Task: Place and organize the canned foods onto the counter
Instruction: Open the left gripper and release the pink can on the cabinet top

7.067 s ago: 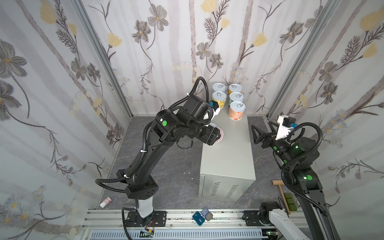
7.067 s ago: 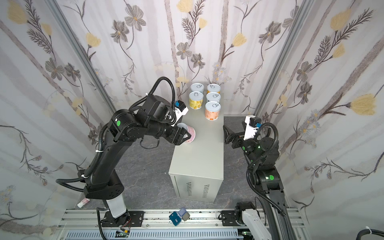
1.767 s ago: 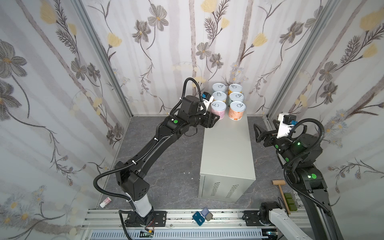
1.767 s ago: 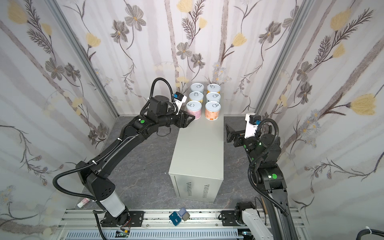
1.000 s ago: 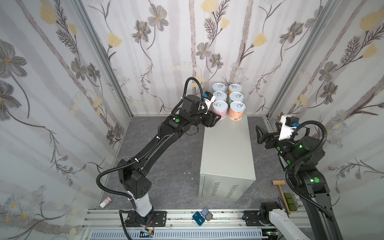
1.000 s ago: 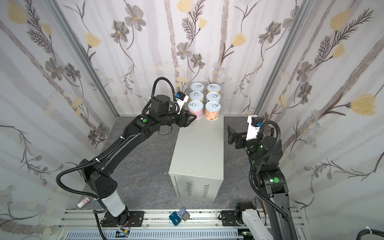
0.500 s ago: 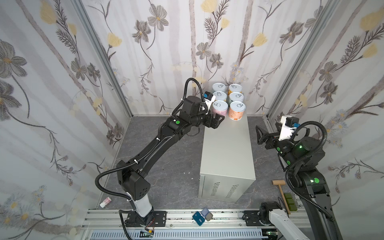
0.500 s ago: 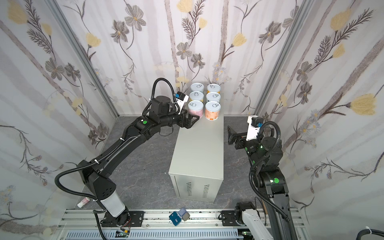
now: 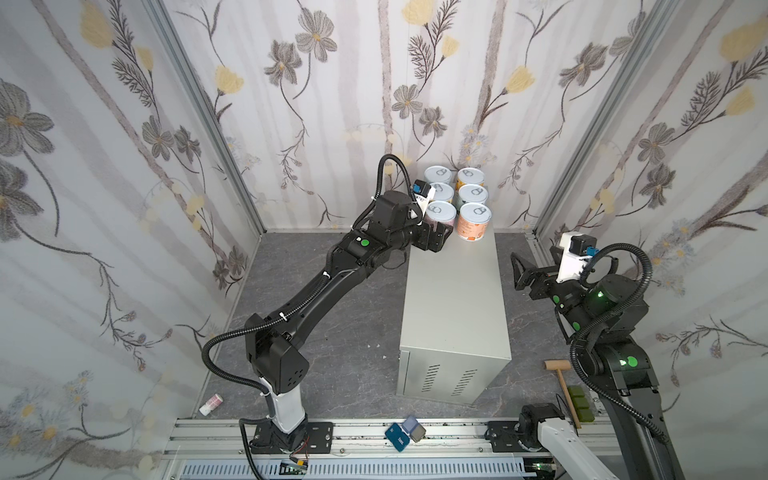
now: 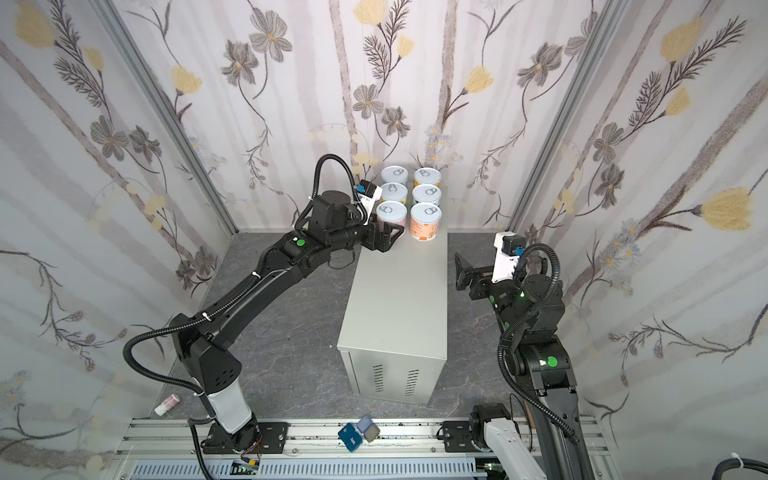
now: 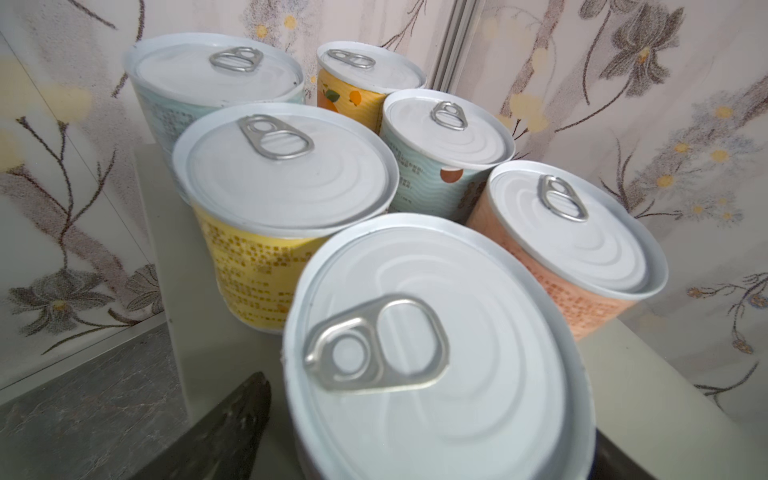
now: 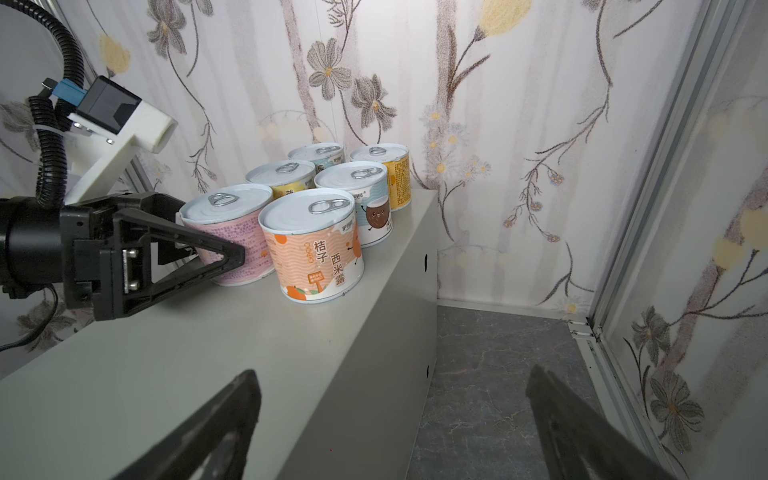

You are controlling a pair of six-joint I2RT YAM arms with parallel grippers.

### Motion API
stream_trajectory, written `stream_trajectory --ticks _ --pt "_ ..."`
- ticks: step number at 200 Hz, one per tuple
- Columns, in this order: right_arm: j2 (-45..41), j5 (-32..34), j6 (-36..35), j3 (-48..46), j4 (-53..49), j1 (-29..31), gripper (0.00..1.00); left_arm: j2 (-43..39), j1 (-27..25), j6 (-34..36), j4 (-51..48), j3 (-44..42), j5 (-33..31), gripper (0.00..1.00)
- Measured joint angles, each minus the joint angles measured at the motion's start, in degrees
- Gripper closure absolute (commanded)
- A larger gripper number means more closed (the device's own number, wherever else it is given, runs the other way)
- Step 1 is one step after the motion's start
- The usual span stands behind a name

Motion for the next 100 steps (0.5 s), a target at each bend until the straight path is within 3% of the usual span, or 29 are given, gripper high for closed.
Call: stream_trajectory --ticks 100 --pt "0.0 0.0 0.0 -0.3 0.0 0.0 0.0 0.5 -0.2 0.0 -0.2 0.6 -1.7 0.12"
